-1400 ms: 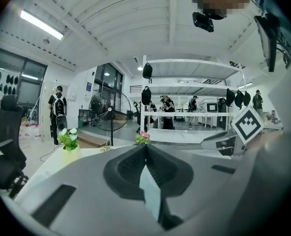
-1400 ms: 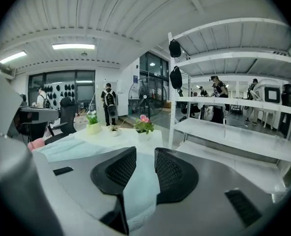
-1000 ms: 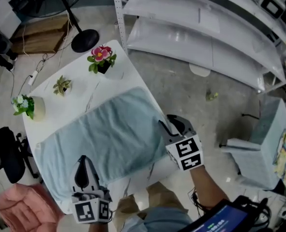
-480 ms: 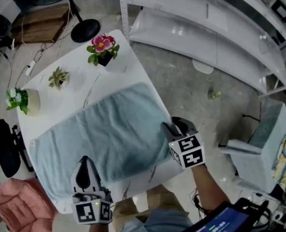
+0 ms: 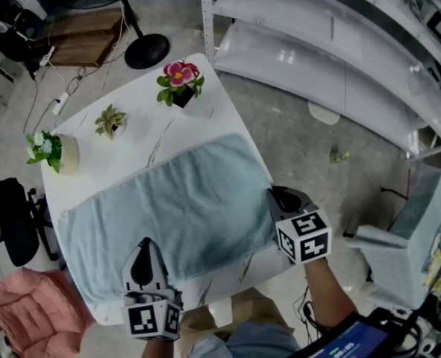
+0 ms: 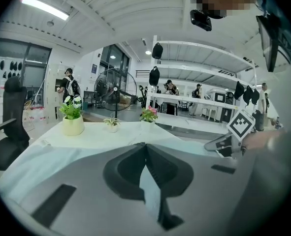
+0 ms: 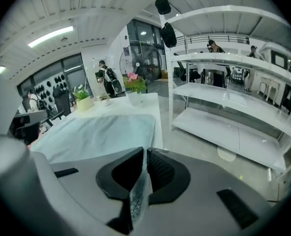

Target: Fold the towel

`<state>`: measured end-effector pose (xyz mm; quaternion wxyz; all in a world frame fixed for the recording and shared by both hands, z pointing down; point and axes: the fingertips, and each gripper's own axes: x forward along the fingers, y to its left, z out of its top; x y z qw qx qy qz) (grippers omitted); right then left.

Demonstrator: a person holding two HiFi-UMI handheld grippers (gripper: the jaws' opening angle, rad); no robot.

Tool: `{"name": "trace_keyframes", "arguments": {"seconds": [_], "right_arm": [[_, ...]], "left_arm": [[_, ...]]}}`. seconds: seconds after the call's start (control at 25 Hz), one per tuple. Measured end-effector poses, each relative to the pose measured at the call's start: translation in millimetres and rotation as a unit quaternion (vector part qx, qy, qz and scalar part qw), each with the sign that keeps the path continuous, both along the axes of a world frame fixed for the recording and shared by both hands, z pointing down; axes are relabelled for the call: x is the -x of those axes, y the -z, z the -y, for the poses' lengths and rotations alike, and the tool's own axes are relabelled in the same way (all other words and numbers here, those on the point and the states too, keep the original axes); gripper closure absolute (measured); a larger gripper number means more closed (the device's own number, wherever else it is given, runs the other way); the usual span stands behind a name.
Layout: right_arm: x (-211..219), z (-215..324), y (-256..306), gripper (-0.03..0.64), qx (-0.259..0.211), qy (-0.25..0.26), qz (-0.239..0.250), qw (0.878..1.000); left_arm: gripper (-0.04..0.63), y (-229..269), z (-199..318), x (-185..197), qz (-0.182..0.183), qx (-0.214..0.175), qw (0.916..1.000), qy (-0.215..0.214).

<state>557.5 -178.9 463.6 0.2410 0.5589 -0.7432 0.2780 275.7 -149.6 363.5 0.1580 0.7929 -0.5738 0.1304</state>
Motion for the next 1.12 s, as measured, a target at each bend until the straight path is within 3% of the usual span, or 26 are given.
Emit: {"name": "trace_keyframes", "arguments": {"seconds": [0.2,0.4,0.56,1.12], "right_arm": [[16.4,6.7,41.5,0.578,-0.031,0.009,-0.001,0.999],[45.3,13.2,77.0,0.578,-0.056,0.029,-0.006,0.998],[74.0,19.6,98.6,0.578,-0.076,0.046,-0.013,0.996],[225.1,17.7,146.5,0.578,-0.114,0.086,-0.057,0.988]], "left_arm": [[0.589,6.7,-1.2,-2.3,-0.007,0.000,1.0000,-0.002],[0.589,3.6,-3.5,13.3,-0.008,0.034,0.9990,0.026],[0.589,15.1,-3.7,31.3,-0.014,0.015,0.9993,0.032],[0.589,43.8,-30.3,174.9,-0.057,-0.006,0.9957,0.073]]}}
